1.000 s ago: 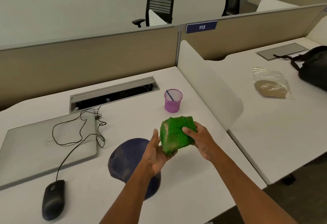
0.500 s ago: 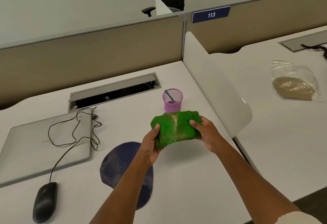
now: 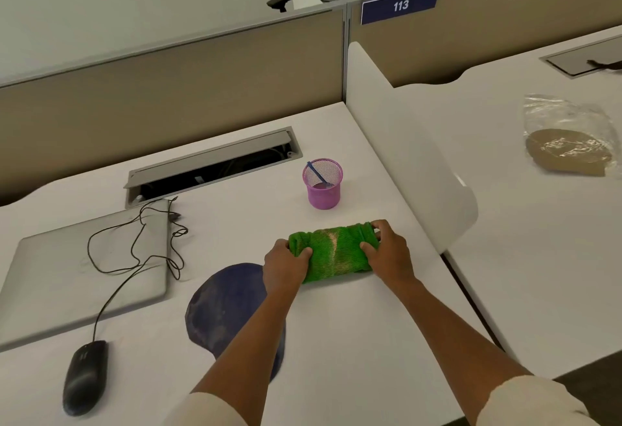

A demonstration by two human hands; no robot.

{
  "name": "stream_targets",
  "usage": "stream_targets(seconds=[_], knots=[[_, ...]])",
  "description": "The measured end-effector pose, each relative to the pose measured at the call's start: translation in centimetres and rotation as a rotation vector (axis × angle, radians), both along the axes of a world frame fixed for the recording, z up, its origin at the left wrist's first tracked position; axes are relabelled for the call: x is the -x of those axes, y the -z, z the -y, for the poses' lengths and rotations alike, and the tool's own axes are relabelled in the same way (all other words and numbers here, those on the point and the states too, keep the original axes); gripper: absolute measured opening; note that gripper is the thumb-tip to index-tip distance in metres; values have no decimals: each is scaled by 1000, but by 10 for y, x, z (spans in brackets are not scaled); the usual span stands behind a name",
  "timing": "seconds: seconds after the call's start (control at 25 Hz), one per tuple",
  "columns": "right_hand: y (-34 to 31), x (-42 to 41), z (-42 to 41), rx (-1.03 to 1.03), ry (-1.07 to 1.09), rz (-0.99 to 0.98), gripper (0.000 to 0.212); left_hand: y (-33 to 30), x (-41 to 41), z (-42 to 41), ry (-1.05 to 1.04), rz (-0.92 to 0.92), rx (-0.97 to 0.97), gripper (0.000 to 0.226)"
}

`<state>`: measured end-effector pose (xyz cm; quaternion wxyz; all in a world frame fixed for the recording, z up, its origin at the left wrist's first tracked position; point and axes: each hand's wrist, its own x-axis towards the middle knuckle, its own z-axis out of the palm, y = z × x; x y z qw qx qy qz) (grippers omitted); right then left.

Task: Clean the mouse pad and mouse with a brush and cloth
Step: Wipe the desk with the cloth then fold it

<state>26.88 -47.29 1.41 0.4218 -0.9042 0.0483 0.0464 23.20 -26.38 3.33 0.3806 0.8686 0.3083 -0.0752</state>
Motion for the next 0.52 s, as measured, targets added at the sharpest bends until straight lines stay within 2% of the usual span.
stream_targets(seconds=[0.08, 0.2, 0.32, 0.52], knots=[[4, -1, -2, 47, -1, 12, 43, -3, -2, 2, 60, -23, -94, 40], [4, -1, -2, 20, 12, 28, 49, -6, -2, -2, 105, -13, -131, 52], [-6, 4, 0, -39, 93, 163, 55, -9, 9, -16, 102, 56, -128, 67], [-40, 35, -28, -137, -1, 338, 54, -16, 68, -61, 148, 239, -106, 53]])
